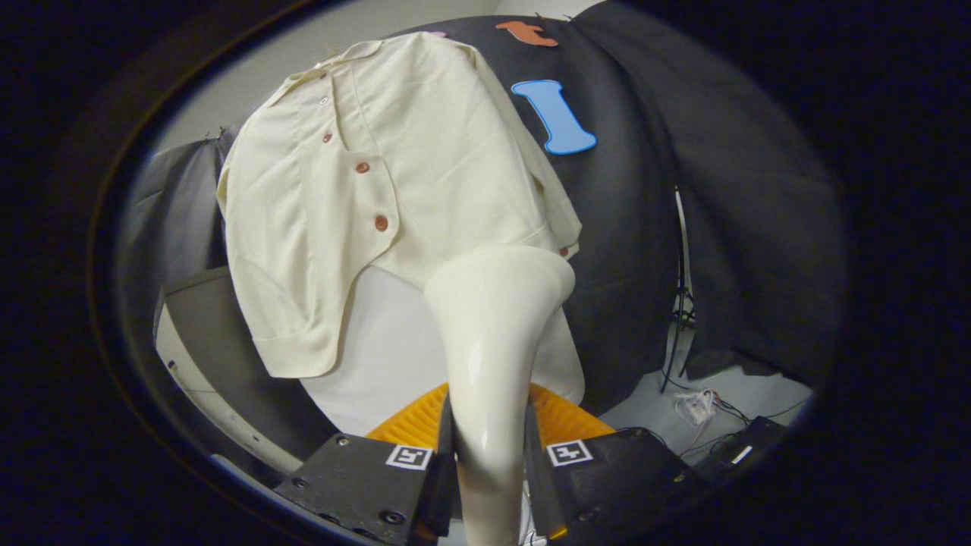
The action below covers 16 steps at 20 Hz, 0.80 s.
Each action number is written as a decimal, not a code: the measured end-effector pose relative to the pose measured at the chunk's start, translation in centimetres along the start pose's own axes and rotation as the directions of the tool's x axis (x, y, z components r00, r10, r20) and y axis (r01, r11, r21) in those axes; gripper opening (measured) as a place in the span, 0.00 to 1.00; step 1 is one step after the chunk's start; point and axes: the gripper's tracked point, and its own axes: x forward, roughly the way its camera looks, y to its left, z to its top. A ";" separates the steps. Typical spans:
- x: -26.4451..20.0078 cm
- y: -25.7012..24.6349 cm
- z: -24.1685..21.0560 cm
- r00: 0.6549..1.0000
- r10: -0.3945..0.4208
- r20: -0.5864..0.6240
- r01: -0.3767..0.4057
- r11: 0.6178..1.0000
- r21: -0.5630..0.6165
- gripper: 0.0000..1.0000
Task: Iron the clothes twice with a garment steamer, once on the left side and once on the right side.
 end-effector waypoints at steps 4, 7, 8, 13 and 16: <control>-2.7 1.1 0.9 0.999 0.004 0.034 -0.004 1.000 0.007 0.41; -5.0 2.8 1.9 0.997 0.018 0.078 -0.018 1.000 0.006 0.41; -5.8 3.5 2.3 0.995 0.018 0.094 -0.017 1.000 -0.007 0.41; -11.4 8.4 5.9 0.977 -0.007 0.211 0.027 0.995 -0.092 0.40; -14.7 12.4 6.6 0.975 -0.009 0.220 0.041 0.990 -0.138 0.40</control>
